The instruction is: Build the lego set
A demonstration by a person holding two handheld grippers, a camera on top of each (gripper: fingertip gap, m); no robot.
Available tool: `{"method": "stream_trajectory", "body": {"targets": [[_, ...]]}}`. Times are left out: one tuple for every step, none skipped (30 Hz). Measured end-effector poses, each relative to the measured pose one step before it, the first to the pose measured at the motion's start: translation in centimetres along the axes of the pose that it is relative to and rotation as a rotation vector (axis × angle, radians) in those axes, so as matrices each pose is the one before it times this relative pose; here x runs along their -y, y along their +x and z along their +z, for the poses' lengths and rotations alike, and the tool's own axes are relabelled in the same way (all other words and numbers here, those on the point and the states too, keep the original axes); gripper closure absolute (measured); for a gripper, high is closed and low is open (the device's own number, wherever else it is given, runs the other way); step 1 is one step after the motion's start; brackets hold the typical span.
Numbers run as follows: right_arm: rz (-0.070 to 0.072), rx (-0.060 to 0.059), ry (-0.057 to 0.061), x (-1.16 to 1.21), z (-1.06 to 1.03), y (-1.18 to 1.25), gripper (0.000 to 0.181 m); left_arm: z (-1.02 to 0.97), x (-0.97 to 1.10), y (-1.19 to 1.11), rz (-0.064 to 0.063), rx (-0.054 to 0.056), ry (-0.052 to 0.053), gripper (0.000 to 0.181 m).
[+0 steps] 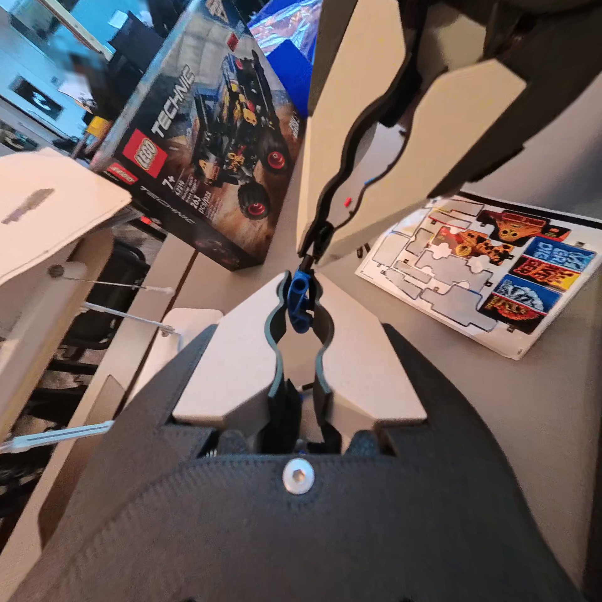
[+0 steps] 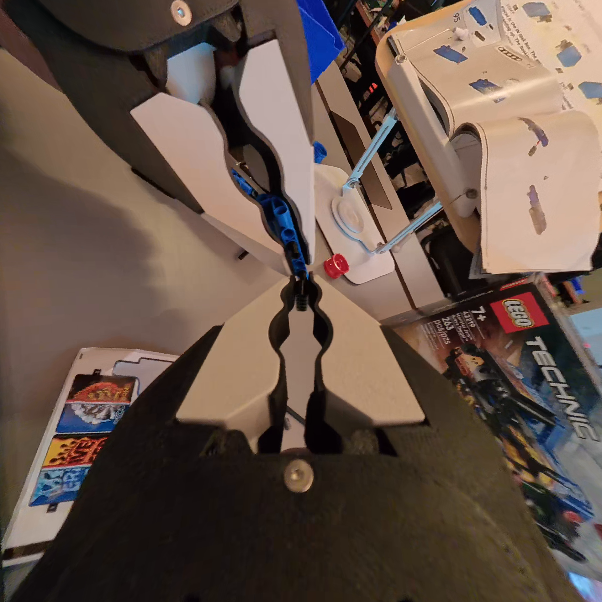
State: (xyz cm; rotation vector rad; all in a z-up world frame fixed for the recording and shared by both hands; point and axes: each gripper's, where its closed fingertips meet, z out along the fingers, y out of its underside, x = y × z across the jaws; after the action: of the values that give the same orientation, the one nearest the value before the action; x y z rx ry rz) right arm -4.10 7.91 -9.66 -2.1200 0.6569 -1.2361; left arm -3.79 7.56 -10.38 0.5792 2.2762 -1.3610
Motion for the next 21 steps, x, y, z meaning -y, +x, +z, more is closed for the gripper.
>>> {"method": "stream_trajectory", "body": {"targets": [[0.0369, 0.0363, 0.012, -0.143, -0.066, -0.184, 0.176, 0.101, -0.276, 0.128, -0.0086, -0.0123, -0.0109, 0.172], [0.0452, 0.0466, 0.0057, -0.302, -0.043, -0.264, 0.176, 0.085, -0.304, -0.021, -0.0018, -0.0026, -0.0128, 0.172], [0.0322, 0.0517, -0.0152, -0.674, 0.082, -0.407, 0.176, 0.071, -0.284, -0.028, -0.0032, -0.0042, -0.0128, 0.172], [0.0023, 0.0249, -0.038, -1.038, 0.197, -0.204, 0.176, 0.023, -0.201, -0.056, -0.0073, -0.0055, -0.0084, 0.172], [-0.0125, 0.0245, -0.0429, -1.055, 0.2, -0.334, 0.176, 0.039, -0.204, 0.078, -0.0089, -0.0141, -0.0106, 0.172], [0.0065, 0.0582, -0.0382, -0.94, 0.216, -0.832, 0.176, 0.127, -0.336, 0.273, -0.0088, -0.025, -0.0193, 0.172], [0.0132, 0.0529, -0.0223, -0.717, 0.227, -0.751, 0.176, 0.145, -0.244, 0.194, -0.0026, -0.0118, -0.0085, 0.172], [0.0065, 0.0516, -0.032, -0.762, 0.204, -0.766, 0.176, 0.162, -0.248, 0.221, 0.0038, -0.0095, -0.0108, 0.172], [0.0083, 0.0528, -0.0459, -0.859, 0.239, -0.781, 0.176, 0.151, -0.266, 0.259, 0.0058, -0.0108, -0.0152, 0.172], [-0.0001, 0.0246, -0.0278, -0.503, 0.264, -0.447, 0.176, 0.103, -0.066, 0.194, 0.0035, -0.0076, -0.0047, 0.172], [0.0041, 0.0299, -0.0247, -0.345, 0.313, -0.526, 0.172, 0.056, 0.016, 0.186, -0.0007, -0.0088, 0.0002, 0.173], [0.0159, 0.0251, -0.0198, -0.25, 0.415, -0.394, 0.163, 0.028, 0.009, 0.135, -0.0023, -0.0076, -0.0011, 0.173], [0.0196, 0.0238, -0.0248, -0.399, 0.504, -0.32, 0.15, 0.007, -0.039, 0.048, -0.0012, -0.004, -0.0023, 0.173], [0.009, 0.0184, -0.0351, -0.588, 0.448, -0.245, 0.141, 0.007, -0.068, 0.009, -0.0017, -0.0024, -0.0025, 0.173], [-0.001, 0.0013, -0.0152, -0.298, 0.22, -0.034, 0.137, 0.007, -0.047, 0.04, -0.0033, -0.0046, -0.0007, 0.173], [0.001, -0.0004, 0.0138, 0.13, -0.022, 0.039, 0.136, -0.009, -0.035, 0.09, -0.0027, -0.0074, -0.0007, 0.173], [0.0102, 0.0133, 0.0249, 0.319, -0.177, -0.103, 0.133, -0.009, -0.031, 0.062, -0.0004, -0.0044, -0.001, 0.173], [0.0167, 0.0163, 0.0266, 0.359, -0.275, -0.108, 0.129, -0.018, -0.017, 0.063, 0.0025, -0.0028, -0.0018, 0.172], [0.0104, 0.0064, 0.022, 0.251, -0.318, 0.029, 0.131, -0.023, -0.021, 0.078, 0.0026, -0.0033, -0.0024, 0.172], [-0.0064, 0.0001, 0.0143, 0.073, -0.333, 0.033, 0.142, -0.025, -0.008, 0.085, 0.0012, -0.0045, -0.0009, 0.172], [-0.0103, -0.0052, 0.0052, -0.117, -0.298, 0.051, 0.147, -0.02, -0.024, 0.082, -0.0015, -0.0064, -0.0011, 0.172]]}}
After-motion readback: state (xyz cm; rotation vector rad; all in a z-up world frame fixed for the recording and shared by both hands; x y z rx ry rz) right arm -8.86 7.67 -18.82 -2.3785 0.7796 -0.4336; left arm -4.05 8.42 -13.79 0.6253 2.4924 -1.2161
